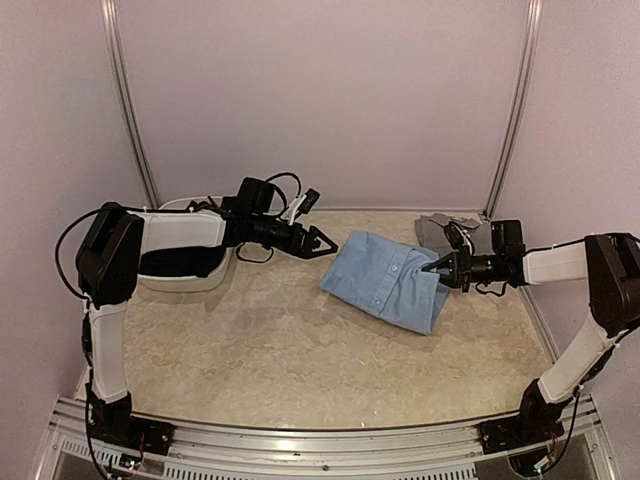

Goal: Fold and stack the long sleeve shirts
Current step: Fold the 2/3-rectangle-folded shirt at the center of the board.

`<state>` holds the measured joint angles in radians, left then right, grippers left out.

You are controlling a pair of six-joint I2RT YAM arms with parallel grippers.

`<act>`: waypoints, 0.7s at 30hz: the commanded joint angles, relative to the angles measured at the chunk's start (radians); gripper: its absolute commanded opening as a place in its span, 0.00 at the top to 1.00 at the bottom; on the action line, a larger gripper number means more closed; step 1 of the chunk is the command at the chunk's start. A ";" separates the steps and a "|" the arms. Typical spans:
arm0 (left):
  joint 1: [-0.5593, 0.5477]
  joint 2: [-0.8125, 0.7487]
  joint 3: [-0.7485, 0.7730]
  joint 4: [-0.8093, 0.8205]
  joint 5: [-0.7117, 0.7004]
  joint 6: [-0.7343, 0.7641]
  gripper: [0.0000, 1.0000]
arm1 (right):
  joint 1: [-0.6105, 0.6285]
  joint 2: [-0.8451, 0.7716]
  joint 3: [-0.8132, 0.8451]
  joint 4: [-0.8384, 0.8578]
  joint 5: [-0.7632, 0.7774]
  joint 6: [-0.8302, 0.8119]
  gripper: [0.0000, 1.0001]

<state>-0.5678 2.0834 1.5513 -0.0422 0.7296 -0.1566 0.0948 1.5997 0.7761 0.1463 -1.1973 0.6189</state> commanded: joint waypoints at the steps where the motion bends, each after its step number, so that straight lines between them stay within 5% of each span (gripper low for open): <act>1: -0.001 -0.025 -0.037 0.084 -0.001 -0.021 0.01 | -0.065 0.008 -0.024 0.107 -0.045 0.064 1.00; 17: -0.082 0.042 0.009 0.066 -0.015 -0.011 0.01 | -0.186 0.278 0.012 0.262 -0.066 0.092 0.99; 21: -0.118 0.087 0.054 0.057 -0.024 -0.008 0.01 | -0.195 0.357 0.069 0.228 -0.064 0.045 0.87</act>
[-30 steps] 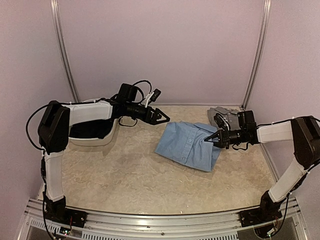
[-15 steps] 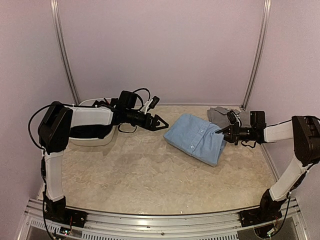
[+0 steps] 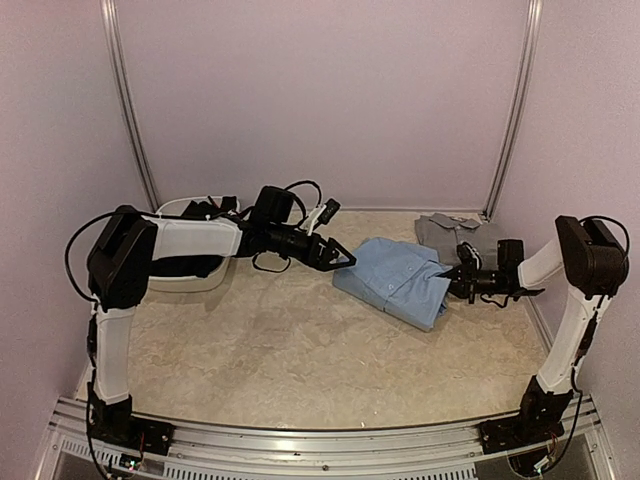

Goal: Fold and stack the long sleeve shirts
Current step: Fold the 2/3-rectangle-folded shirt at the center of the board.

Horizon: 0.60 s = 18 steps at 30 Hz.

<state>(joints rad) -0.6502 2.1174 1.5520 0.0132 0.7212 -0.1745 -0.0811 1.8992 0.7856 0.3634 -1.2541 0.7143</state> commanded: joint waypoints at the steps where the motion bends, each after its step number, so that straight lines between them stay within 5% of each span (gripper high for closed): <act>1: -0.045 0.071 0.068 -0.001 -0.016 0.010 0.01 | -0.020 0.074 0.076 -0.003 -0.008 -0.067 0.80; 3: -0.061 0.096 0.094 -0.006 -0.021 0.012 0.01 | -0.022 0.092 0.104 -0.018 -0.001 -0.084 0.71; 9: -0.090 0.158 0.164 -0.008 -0.054 0.010 0.01 | -0.023 0.112 0.210 -0.153 0.041 -0.165 0.67; 13: -0.095 0.162 0.145 0.018 -0.088 -0.002 0.01 | -0.023 0.067 0.234 -0.273 0.106 -0.255 0.47; 18: -0.095 0.123 0.083 0.050 -0.118 -0.010 0.01 | -0.023 -0.025 0.222 -0.340 0.208 -0.311 0.35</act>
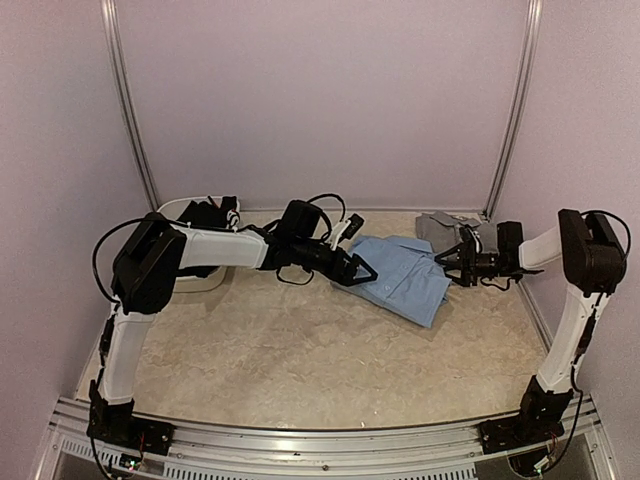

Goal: Fold and stack the long sleeve shirts
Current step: Fold the 2/3-rectangle-folded shirt at the center of the board, then smooth out the square-folded shirt at the center of the board.

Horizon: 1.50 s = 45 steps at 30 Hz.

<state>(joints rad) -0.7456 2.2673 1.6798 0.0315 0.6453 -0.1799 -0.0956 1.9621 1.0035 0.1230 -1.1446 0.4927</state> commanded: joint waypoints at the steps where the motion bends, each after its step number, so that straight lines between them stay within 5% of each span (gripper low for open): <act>1: 0.000 -0.042 -0.058 0.033 -0.052 -0.003 0.01 | -0.010 -0.106 0.012 -0.134 0.131 -0.117 0.32; 11: -0.008 -0.241 -0.307 0.163 -0.172 -0.035 0.01 | 0.078 -0.213 0.077 -0.355 0.381 -0.314 0.17; 28: -0.030 -0.329 -0.414 0.156 -0.201 -0.023 0.01 | 0.239 0.051 0.372 -0.543 0.480 -0.525 0.17; 35: -0.031 -0.344 -0.448 0.169 -0.204 -0.025 0.01 | 0.257 0.094 0.392 -0.575 0.390 -0.558 0.22; 45: -0.029 -0.350 -0.473 0.160 -0.247 -0.032 0.01 | 0.291 0.067 0.332 -0.560 0.308 -0.551 0.43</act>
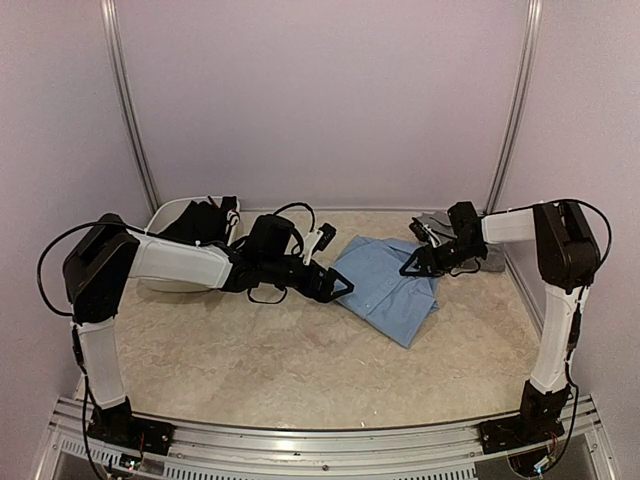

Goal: Fold and stack the long sleeve shirts
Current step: Smooth out the square-folded shirt at the center of the board.

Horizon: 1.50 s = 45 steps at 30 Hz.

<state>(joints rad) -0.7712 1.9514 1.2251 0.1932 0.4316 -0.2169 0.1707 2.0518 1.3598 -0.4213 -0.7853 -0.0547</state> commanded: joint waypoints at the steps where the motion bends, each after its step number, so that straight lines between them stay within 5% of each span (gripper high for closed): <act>1: -0.003 -0.042 -0.024 -0.003 -0.037 0.005 0.01 | 0.029 -0.023 -0.027 -0.015 -0.051 -0.003 0.45; 9: 0.004 -0.104 -0.070 -0.049 -0.097 0.023 0.01 | 0.116 -0.082 -0.125 0.052 -0.080 0.051 0.71; 18: 0.050 -0.231 -0.171 -0.095 -0.157 0.027 0.01 | 0.278 -0.261 -0.362 0.329 -0.090 0.381 1.00; 30: 0.138 -0.458 -0.294 -0.120 -0.244 -0.003 0.01 | 0.429 -0.300 -0.354 0.372 -0.070 0.493 1.00; 45: 0.151 -0.497 -0.312 -0.109 -0.230 -0.018 0.01 | 0.434 -0.210 -0.118 0.212 -0.333 0.414 1.00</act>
<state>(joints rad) -0.6270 1.4734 0.9218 0.0780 0.1974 -0.2291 0.6010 1.7870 1.1538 -0.1261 -1.0164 0.4255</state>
